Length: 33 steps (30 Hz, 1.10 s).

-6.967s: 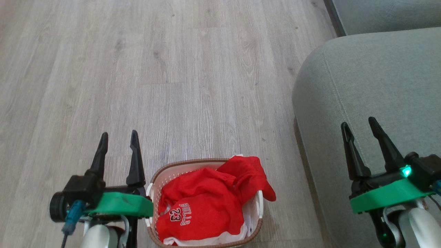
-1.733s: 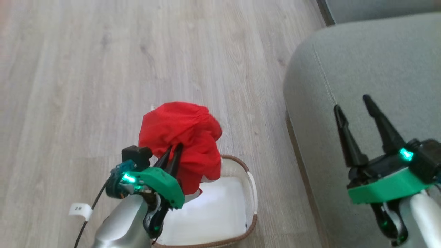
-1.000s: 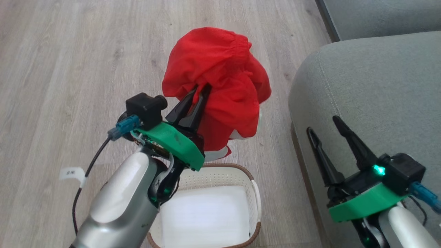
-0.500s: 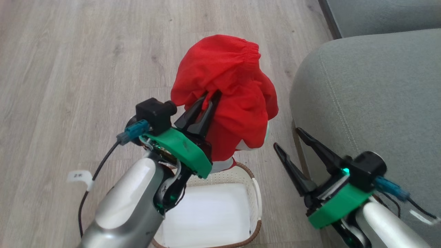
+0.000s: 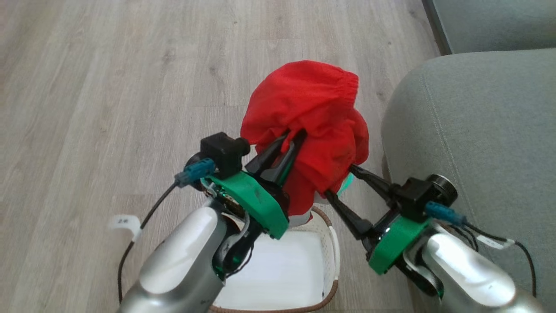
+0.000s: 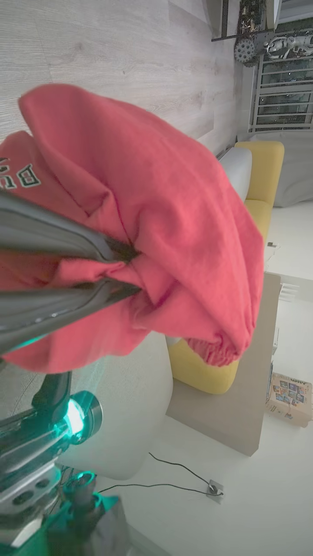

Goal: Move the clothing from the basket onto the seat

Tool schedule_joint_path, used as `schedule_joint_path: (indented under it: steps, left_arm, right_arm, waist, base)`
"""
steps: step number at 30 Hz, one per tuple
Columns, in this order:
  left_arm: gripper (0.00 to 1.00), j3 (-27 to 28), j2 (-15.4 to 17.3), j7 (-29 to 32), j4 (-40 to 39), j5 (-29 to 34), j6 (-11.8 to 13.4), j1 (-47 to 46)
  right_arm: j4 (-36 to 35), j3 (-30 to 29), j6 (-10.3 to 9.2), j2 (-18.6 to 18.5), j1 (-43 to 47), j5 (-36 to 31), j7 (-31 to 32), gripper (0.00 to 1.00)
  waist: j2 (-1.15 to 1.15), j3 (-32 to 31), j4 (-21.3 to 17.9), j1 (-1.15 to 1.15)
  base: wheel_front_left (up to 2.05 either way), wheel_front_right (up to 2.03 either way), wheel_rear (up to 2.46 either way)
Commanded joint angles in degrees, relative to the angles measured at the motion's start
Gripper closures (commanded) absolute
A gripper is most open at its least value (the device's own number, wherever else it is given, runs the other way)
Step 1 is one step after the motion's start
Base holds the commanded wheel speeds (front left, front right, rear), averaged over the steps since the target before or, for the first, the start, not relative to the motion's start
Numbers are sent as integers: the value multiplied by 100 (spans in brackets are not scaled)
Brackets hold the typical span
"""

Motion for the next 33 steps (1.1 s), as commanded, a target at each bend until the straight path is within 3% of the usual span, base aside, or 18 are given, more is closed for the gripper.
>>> schedule_joint_path:
  steps: [1,10,21,23,24,33]
  left_arm:
    - [100,131,-7,-2,-203,-34,-31,-372]
    - [100,-174,-112,70,-179,-140,-100,-334]
    - [100,-410,-173,69,-17,-250,-140,-317]
    - [100,-415,-176,61,6,-266,-138,-323]
    - [100,-417,-177,53,23,-275,-130,-325]
    - [100,-301,-85,-44,149,-330,-31,-279]
  right_arm:
    - [80,-24,-1,114,-275,-62,-33,0]
    - [740,-148,-1,569,-658,-75,-33,0]
    - [646,-201,-1,732,-727,66,-33,2]
    - [621,-236,-1,728,-717,64,-33,96]
    - [592,-253,-1,716,-698,70,-33,100]
    - [289,-445,-1,480,-423,127,-33,100]
  waist:
    - [0,0,48,0]
    - [0,9,245,0]
    - [0,4,318,0]
    - [0,-1,313,0]
    - [0,-6,302,0]
    - [0,-7,222,0]
  base:
    - [0,0,0]
    - [0,0,0]
    - [0,0,0]
    - [0,0,0]
    - [0,0,0]
    - [0,0,0]
